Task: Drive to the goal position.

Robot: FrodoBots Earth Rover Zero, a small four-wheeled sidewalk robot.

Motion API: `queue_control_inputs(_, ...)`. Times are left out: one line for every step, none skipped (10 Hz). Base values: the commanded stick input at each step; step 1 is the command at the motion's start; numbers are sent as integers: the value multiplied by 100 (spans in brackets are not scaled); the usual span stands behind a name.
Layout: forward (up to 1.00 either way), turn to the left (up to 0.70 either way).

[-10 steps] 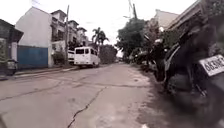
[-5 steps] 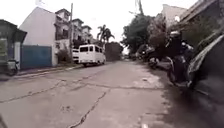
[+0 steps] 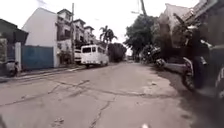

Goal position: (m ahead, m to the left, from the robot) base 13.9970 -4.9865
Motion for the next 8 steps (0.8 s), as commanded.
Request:
queue_control_inputs(70,-29)
queue_control_inputs(70,-6)
queue_control_inputs(70,-8)
queue_control_inputs(70,-28)
queue_control_inputs(70,-12)
queue_control_inputs(70,0)
queue_control_inputs(70,0)
queue_control_inputs(70,0)
